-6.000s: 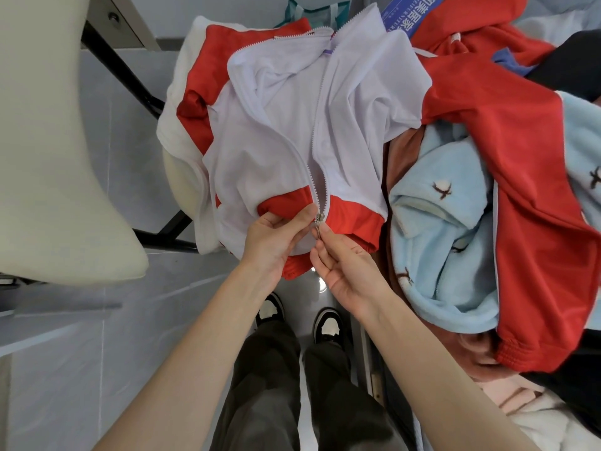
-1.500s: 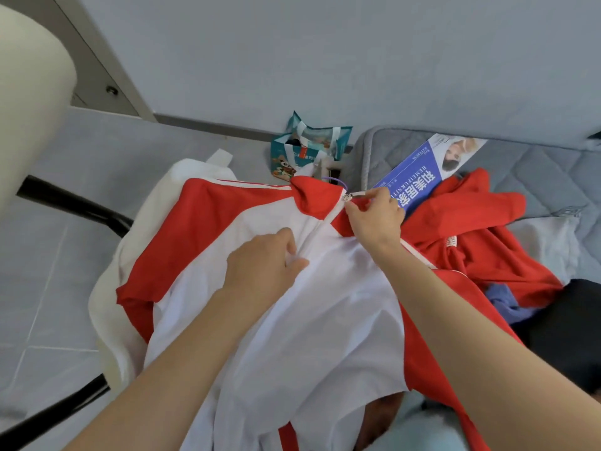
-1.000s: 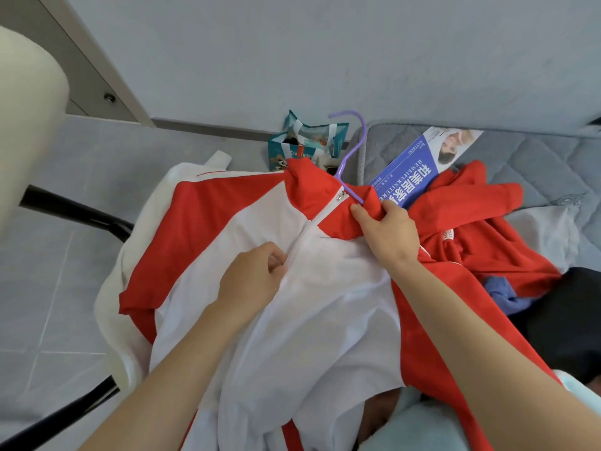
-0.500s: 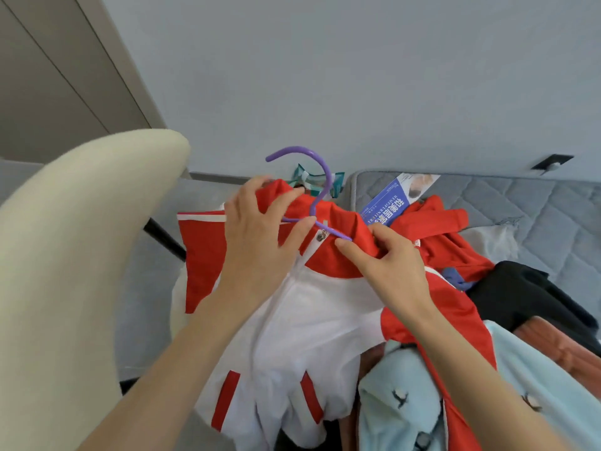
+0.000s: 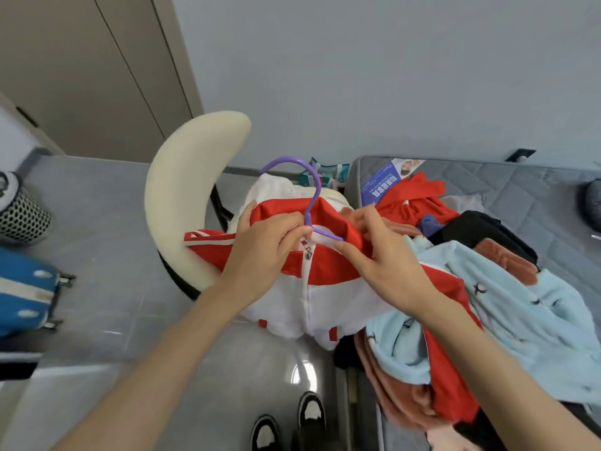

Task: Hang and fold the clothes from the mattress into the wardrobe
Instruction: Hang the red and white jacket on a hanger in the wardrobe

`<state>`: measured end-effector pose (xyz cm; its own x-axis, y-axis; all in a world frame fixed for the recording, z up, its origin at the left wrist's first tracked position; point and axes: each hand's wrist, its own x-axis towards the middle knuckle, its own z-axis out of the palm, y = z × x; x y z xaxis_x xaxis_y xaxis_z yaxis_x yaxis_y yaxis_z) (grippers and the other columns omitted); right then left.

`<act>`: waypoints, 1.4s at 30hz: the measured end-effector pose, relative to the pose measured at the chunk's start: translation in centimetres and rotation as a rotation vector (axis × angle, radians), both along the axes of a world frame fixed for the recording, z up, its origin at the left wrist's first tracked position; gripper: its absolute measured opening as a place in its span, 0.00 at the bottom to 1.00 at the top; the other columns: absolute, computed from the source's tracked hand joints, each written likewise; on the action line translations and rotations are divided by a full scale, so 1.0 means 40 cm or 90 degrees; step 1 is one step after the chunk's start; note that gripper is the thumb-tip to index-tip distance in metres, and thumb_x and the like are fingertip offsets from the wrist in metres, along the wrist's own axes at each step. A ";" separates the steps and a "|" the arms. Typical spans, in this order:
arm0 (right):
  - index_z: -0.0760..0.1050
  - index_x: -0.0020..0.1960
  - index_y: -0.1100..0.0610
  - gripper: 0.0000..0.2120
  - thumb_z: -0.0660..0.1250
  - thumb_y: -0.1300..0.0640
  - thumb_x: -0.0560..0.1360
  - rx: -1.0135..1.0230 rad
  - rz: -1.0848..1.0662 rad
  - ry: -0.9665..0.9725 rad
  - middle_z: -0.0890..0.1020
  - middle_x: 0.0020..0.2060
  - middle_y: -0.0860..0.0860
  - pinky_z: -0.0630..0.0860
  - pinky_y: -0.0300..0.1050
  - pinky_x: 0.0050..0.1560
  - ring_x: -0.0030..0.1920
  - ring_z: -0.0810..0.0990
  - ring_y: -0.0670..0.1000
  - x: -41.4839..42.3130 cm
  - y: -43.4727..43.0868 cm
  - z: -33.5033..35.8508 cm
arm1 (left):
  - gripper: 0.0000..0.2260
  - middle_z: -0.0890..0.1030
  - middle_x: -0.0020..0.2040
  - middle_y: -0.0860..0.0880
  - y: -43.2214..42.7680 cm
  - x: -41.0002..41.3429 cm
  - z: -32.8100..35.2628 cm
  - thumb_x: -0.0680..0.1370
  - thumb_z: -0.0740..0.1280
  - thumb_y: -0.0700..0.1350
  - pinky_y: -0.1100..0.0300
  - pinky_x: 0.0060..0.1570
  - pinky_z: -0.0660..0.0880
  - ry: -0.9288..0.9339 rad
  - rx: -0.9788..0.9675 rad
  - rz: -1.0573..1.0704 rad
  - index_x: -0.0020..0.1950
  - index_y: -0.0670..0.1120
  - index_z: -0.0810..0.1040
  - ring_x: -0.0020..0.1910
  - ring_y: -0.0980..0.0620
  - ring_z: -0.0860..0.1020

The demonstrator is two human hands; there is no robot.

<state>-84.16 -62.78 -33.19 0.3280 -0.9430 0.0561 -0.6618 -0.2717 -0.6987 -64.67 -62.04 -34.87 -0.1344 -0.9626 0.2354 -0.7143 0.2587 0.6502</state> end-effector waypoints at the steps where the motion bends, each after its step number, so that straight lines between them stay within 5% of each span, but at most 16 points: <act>1: 0.68 0.55 0.52 0.11 0.64 0.49 0.77 -0.007 0.014 0.018 0.79 0.44 0.48 0.74 0.53 0.47 0.44 0.77 0.48 0.001 0.024 0.018 | 0.11 0.73 0.32 0.64 0.024 0.002 0.021 0.82 0.58 0.46 0.53 0.73 0.49 -0.005 0.003 -0.002 0.43 0.53 0.75 0.40 0.66 0.74; 10: 0.63 0.40 0.52 0.11 0.60 0.54 0.80 -0.043 0.032 -0.062 0.67 0.29 0.44 0.63 0.44 0.35 0.31 0.66 0.44 -0.034 0.204 0.187 | 0.10 0.77 0.31 0.58 0.233 -0.034 0.208 0.80 0.58 0.53 0.70 0.71 0.42 -0.017 -0.077 0.018 0.43 0.54 0.76 0.36 0.59 0.77; 16: 0.61 0.38 0.47 0.14 0.60 0.53 0.81 -0.076 0.129 -0.058 0.68 0.29 0.45 0.64 0.46 0.35 0.32 0.66 0.46 -0.017 0.367 0.265 | 0.11 0.76 0.30 0.57 0.463 -0.041 0.290 0.81 0.60 0.49 0.58 0.74 0.50 -0.029 -0.077 0.077 0.39 0.60 0.70 0.36 0.62 0.75; 24: 0.66 0.43 0.56 0.10 0.59 0.52 0.81 -0.087 0.310 -0.075 0.69 0.28 0.47 0.65 0.49 0.38 0.32 0.67 0.47 0.169 0.555 0.453 | 0.12 0.76 0.32 0.59 0.759 0.108 0.462 0.81 0.61 0.50 0.62 0.72 0.45 -0.149 -0.109 0.268 0.38 0.51 0.75 0.37 0.62 0.74; 28: 0.64 0.41 0.58 0.12 0.59 0.53 0.80 -0.085 0.396 -0.091 0.68 0.29 0.47 0.66 0.51 0.39 0.35 0.67 0.51 0.323 0.641 0.524 | 0.14 0.76 0.34 0.58 0.908 0.218 0.535 0.81 0.55 0.55 0.60 0.60 0.59 -0.217 -0.143 0.358 0.36 0.56 0.68 0.38 0.59 0.73; 33: 0.62 0.36 0.55 0.14 0.62 0.59 0.78 0.015 0.489 -0.177 0.64 0.27 0.44 0.61 0.38 0.33 0.30 0.62 0.43 0.539 0.747 0.583 | 0.15 0.73 0.29 0.55 1.081 0.372 0.599 0.79 0.57 0.56 0.59 0.39 0.66 -0.228 -0.152 0.475 0.36 0.50 0.70 0.31 0.57 0.71; 38: 0.70 0.42 0.54 0.07 0.63 0.54 0.79 0.051 0.617 -0.132 0.73 0.31 0.44 0.66 0.37 0.37 0.31 0.67 0.43 0.761 0.849 0.615 | 0.15 0.76 0.34 0.53 1.258 0.549 0.632 0.80 0.59 0.55 0.52 0.40 0.72 -0.203 -0.106 0.615 0.36 0.49 0.70 0.36 0.55 0.74; 42: 0.71 0.53 0.53 0.08 0.67 0.53 0.76 0.076 0.738 -0.092 0.81 0.45 0.46 0.73 0.38 0.46 0.39 0.77 0.43 0.924 0.938 0.640 | 0.14 0.76 0.33 0.53 1.379 0.693 0.654 0.80 0.62 0.51 0.60 0.39 0.71 -0.146 -0.086 0.647 0.35 0.48 0.71 0.36 0.55 0.75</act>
